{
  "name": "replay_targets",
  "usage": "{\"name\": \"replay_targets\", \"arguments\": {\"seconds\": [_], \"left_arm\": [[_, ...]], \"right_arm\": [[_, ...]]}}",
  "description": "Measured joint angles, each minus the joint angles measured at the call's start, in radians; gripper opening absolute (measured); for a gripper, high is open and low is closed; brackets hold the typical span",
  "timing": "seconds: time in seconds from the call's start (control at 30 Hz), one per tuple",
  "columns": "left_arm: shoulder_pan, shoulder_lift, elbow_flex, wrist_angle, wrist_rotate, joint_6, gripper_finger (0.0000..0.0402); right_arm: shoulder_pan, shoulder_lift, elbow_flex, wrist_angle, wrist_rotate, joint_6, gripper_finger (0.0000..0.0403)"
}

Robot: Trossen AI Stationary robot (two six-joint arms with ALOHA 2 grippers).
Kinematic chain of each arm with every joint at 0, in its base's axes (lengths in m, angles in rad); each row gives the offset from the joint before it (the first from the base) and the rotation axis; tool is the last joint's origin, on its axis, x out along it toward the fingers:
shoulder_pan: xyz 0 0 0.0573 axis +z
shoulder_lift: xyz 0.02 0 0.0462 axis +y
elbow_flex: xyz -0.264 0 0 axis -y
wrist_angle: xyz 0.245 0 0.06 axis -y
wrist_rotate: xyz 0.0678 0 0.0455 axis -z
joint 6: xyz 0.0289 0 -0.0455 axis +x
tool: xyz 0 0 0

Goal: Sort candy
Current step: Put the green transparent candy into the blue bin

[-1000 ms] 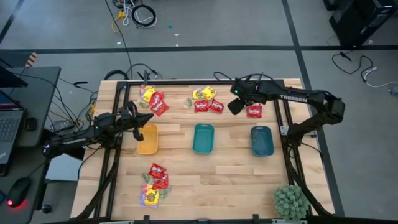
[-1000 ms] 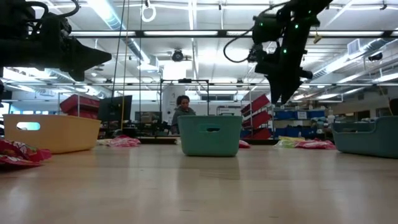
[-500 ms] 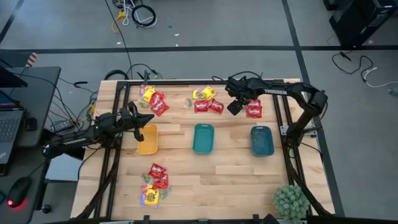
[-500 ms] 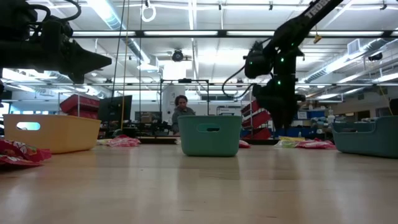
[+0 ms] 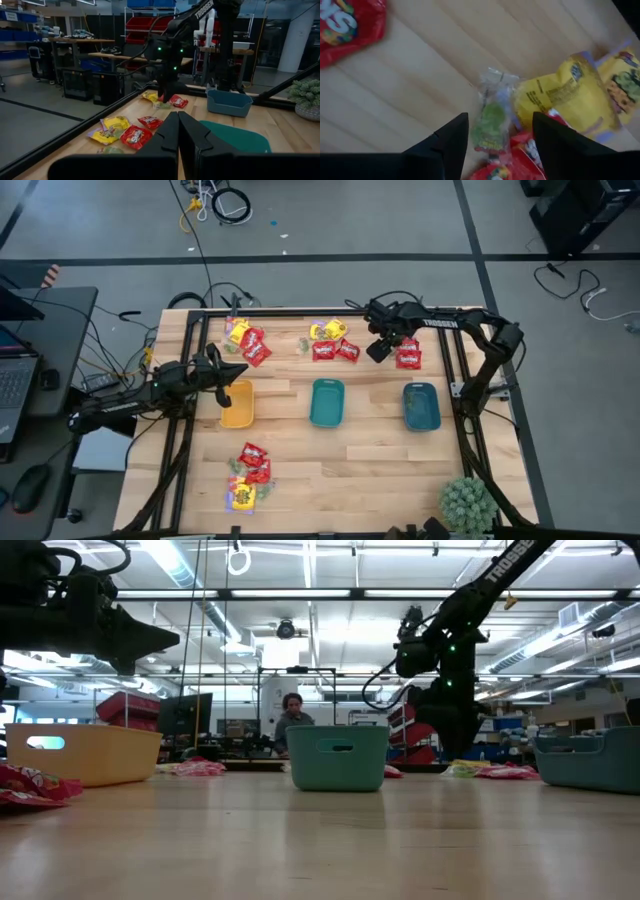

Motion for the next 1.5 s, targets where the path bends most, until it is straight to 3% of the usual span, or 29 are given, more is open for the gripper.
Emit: {"name": "replay_targets", "arguments": {"seconds": [0.33,0.77,0.87,1.17,1.5], "left_arm": [[0.000,0.000,0.000,-0.003,0.000,0.000,0.0004],[0.000,0.000,0.000,-0.009,0.000,0.000,0.0004],[0.000,0.000,0.000,-0.009,0.000,0.000,0.0004],[0.000,0.000,0.000,-0.008,0.000,-0.001,0.0004],[0.000,0.000,0.000,-0.031,0.000,-0.004,0.0004]], "right_arm": [[-0.011,0.000,-0.051,0.037,-0.047,-0.008,0.0151],[0.009,-0.007,-0.072,0.030,-0.073,-0.025,0.0014],[0.034,-0.026,-0.030,-0.032,-0.076,-0.001,0.0005],[0.222,-0.156,0.132,-0.385,-0.086,0.292,0.0002],[0.554,-0.345,0.076,-0.583,-0.103,0.811,0.0000]]}}
